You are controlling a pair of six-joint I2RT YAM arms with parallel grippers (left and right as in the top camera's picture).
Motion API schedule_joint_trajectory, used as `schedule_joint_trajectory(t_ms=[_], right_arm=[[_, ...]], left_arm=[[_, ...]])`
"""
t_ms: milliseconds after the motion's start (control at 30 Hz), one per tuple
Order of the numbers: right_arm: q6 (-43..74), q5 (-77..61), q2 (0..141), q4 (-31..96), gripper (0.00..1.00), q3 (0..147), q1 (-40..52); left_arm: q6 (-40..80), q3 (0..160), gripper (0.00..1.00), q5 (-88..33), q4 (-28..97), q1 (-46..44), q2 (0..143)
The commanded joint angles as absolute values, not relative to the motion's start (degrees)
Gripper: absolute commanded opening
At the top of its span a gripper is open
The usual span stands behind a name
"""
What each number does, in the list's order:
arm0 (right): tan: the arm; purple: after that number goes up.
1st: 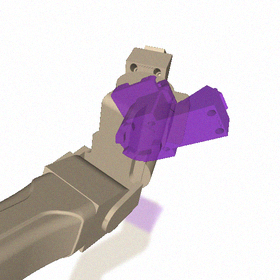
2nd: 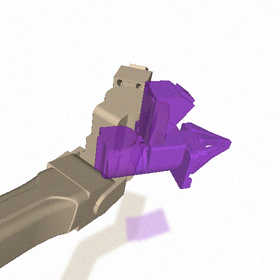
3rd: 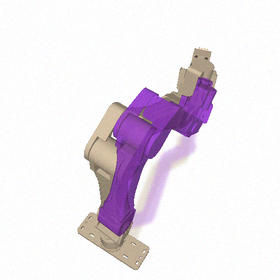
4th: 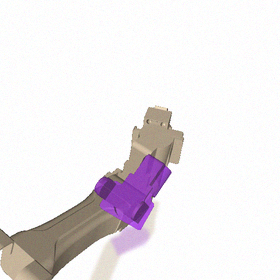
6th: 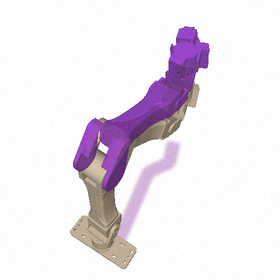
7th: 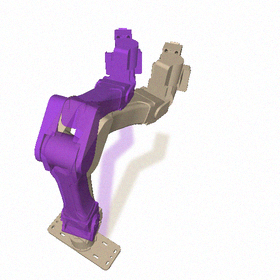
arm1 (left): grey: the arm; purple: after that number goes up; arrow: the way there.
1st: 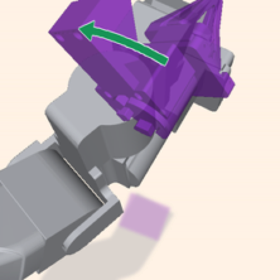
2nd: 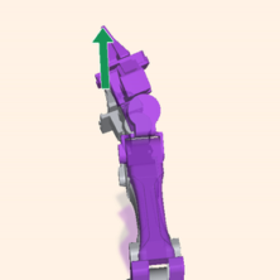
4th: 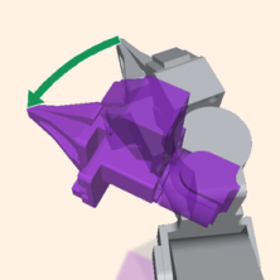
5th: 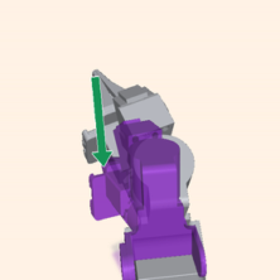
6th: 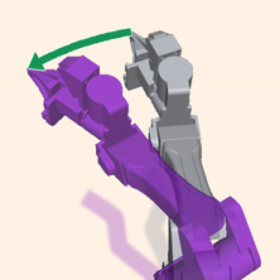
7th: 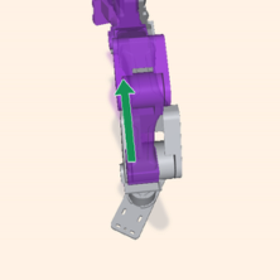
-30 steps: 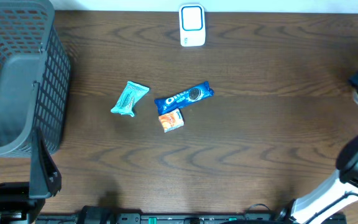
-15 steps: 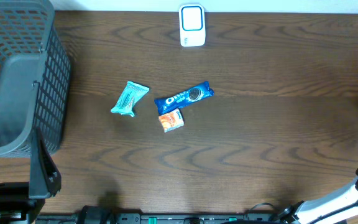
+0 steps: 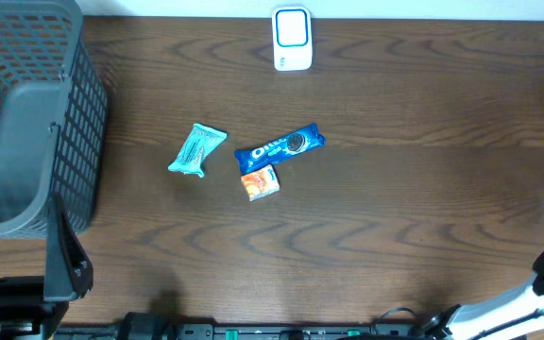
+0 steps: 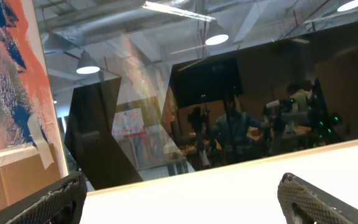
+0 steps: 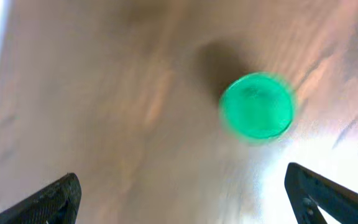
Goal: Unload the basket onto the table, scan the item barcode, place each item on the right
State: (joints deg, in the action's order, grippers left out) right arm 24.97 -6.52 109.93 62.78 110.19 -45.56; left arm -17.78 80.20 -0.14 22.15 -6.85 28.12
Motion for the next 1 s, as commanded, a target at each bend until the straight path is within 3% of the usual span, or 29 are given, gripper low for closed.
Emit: schedule_joint_trajectory(t_ms=[0,200,400,500,700,767,833,967], right_arm=[[24.21,-19.18,102.96,66.28,0.99,113.97,-38.48],[23.44,-15.29,101.03,70.98,0.99,113.71,-15.92],[7.75,-3.46,108.33,70.98,0.99,113.19,11.4],[9.08,3.81,113.65,71.96,0.99,113.19,19.57],[28.25,-3.03,123.22,70.0,0.99,113.19,28.38],[30.13,-7.42,125.58,66.63,0.82,113.19,29.58],[32.16,-10.22,126.69,64.03,0.77,113.19,30.2],[31.42,-11.9,127.13,60.55,0.99,113.19,31.38]], left_arm=[[-17.23,80.09,0.98,-1.08,21.93,-6.66,27.86],[-17.26,80.09,0.98,-1.08,21.52,-6.66,27.11],[-17.23,80.09,0.98,-1.08,21.63,-6.66,23.79],[-17.23,80.09,0.98,-1.06,21.93,-6.66,21.71],[-17.23,80.09,0.98,-1.06,22.63,-6.66,18.31],[-17.23,80.09,0.98,-1.08,22.65,-6.66,17.65],[-17.23,80.09,0.98,-1.06,22.74,-6.66,17.37],[-17.23,80.03,0.98,-1.06,23.0,-6.66,17.3]])
